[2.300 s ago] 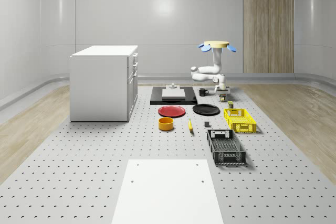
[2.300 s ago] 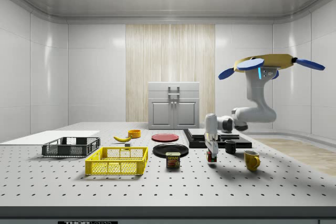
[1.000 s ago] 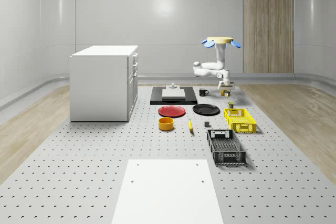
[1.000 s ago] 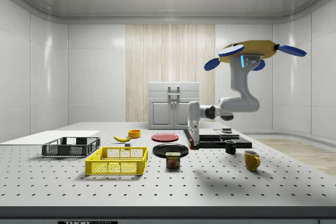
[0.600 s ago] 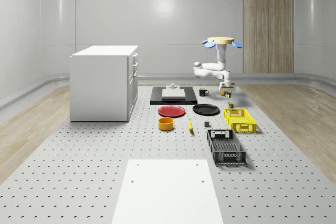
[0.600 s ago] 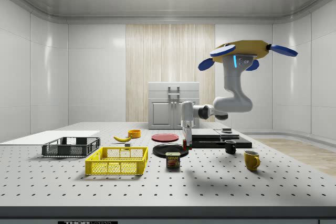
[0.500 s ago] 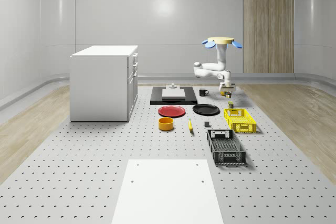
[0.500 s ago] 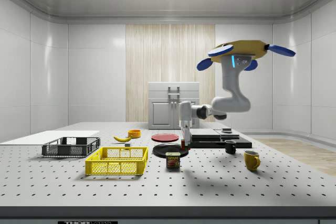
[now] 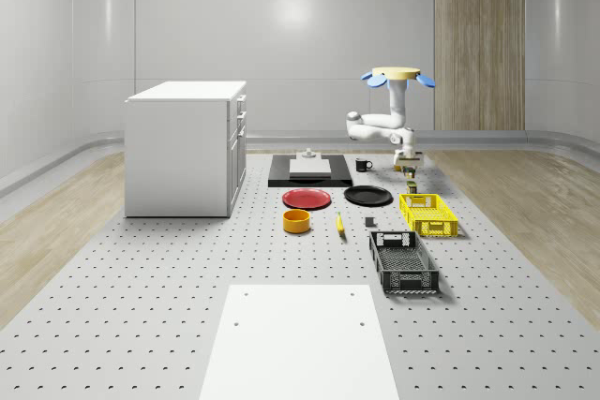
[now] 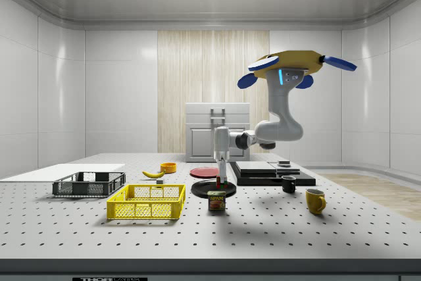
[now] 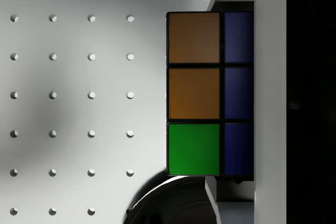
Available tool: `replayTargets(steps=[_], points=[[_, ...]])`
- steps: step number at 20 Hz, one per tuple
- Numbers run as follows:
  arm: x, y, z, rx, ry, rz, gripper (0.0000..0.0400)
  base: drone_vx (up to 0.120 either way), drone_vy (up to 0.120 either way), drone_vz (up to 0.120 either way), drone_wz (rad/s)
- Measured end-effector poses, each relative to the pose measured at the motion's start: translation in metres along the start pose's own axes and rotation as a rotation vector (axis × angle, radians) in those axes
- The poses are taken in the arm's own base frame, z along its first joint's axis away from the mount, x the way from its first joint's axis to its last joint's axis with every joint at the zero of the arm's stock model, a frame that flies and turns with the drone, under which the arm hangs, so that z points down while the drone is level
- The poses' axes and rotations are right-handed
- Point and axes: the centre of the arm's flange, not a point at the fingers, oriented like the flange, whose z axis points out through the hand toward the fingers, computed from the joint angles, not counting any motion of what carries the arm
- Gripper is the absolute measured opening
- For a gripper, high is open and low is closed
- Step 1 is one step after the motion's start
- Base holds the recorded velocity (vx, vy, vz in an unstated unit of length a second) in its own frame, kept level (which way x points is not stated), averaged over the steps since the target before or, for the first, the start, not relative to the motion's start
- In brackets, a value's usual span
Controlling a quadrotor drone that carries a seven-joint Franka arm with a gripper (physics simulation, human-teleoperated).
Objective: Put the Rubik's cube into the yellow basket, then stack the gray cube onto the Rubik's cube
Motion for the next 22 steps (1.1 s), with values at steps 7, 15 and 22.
replayTargets(steps=[7, 15, 22], points=[[0.0, 0.0, 0.0, 0.0, 0.0, 0.0, 0.0325, 0.12, 0.0, 0.0, 0.0], [0.0, 0.0, 0.0, 0.0, 0.0, 0.0, 0.0325, 0.12, 0.0, 0.0, 0.0], [0.0, 0.0, 0.0, 0.0, 0.0, 0.0, 0.0325, 0.12, 0.0, 0.0, 0.0]])
